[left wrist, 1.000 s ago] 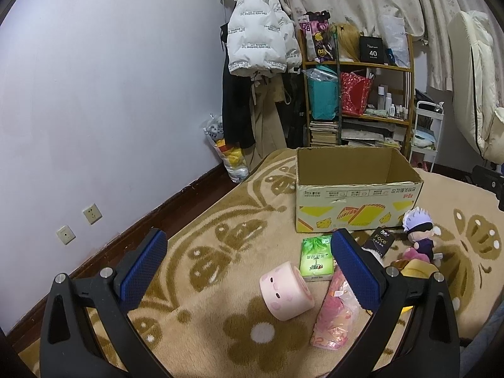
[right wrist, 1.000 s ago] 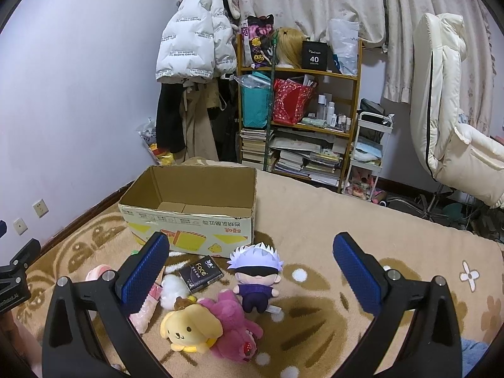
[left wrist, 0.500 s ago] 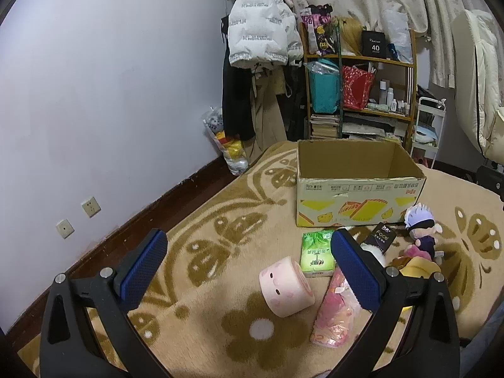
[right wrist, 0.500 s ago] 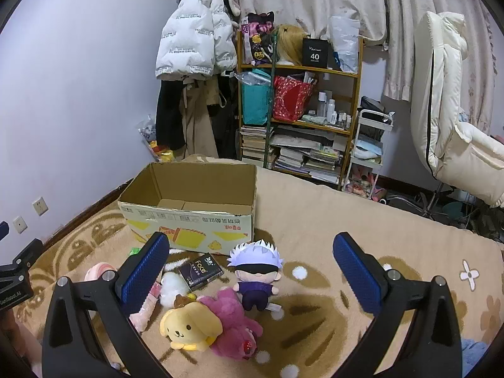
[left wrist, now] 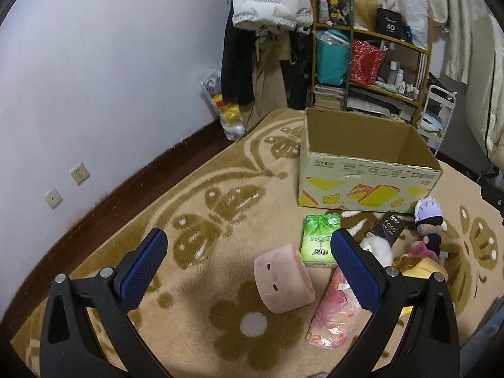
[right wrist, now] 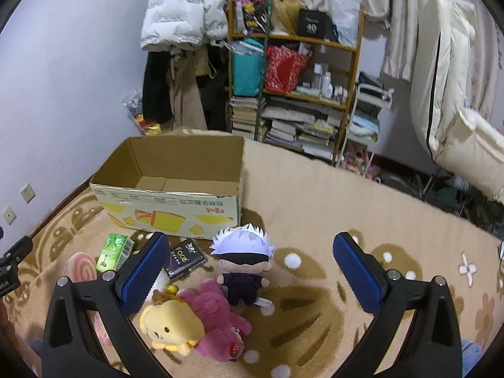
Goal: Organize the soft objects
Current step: 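Grasp the white-haired doll with the right gripper while the left grasps the pink cushion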
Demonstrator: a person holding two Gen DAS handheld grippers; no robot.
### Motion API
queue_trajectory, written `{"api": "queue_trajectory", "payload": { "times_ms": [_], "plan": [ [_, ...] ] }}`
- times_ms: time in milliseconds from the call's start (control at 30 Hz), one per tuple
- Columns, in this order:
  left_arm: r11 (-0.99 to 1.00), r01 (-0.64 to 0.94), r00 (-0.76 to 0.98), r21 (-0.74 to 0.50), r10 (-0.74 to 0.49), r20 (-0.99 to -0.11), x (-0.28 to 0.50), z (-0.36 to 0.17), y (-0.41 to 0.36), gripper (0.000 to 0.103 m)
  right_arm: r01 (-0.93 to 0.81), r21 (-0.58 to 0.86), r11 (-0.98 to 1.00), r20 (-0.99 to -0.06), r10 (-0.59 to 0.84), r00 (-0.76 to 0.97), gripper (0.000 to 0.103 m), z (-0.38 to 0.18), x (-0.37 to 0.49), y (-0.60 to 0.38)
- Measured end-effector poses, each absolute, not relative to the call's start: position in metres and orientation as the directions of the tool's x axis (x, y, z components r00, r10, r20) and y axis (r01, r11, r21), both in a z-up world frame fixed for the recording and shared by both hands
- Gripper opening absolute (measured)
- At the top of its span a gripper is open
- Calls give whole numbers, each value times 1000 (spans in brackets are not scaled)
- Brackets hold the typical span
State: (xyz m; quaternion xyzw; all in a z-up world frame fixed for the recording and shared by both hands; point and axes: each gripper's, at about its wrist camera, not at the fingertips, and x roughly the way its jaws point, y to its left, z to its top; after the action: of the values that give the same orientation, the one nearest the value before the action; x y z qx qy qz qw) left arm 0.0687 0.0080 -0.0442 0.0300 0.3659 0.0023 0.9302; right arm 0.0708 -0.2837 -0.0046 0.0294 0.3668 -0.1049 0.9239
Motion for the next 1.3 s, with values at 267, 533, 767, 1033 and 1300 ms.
{"api": "queue_trajectory", "payload": {
  "times_ms": [267,533,767,1033,1300],
  "plan": [
    [999,12,708,40,19,-706,95,-61,3,102,297,79,952,-754,-137,642,103,-30,98,-313],
    [998,19,673,59,31,-739,120,-82,-6,102,338,127,933,-798,-106,593,103,-61,125,-323],
    [998,27,626,57,27,-779,128,-98,-7,102,323,126,938,-829,-79,554,103,-86,149,-321],
    [999,30,556,39,16,-831,134,-115,-6,102,291,104,951,-860,-61,506,103,-108,169,-313],
    [997,44,499,58,28,-866,138,-128,-10,102,300,106,948,-888,-45,457,103,-119,174,-310]
  ]
}}
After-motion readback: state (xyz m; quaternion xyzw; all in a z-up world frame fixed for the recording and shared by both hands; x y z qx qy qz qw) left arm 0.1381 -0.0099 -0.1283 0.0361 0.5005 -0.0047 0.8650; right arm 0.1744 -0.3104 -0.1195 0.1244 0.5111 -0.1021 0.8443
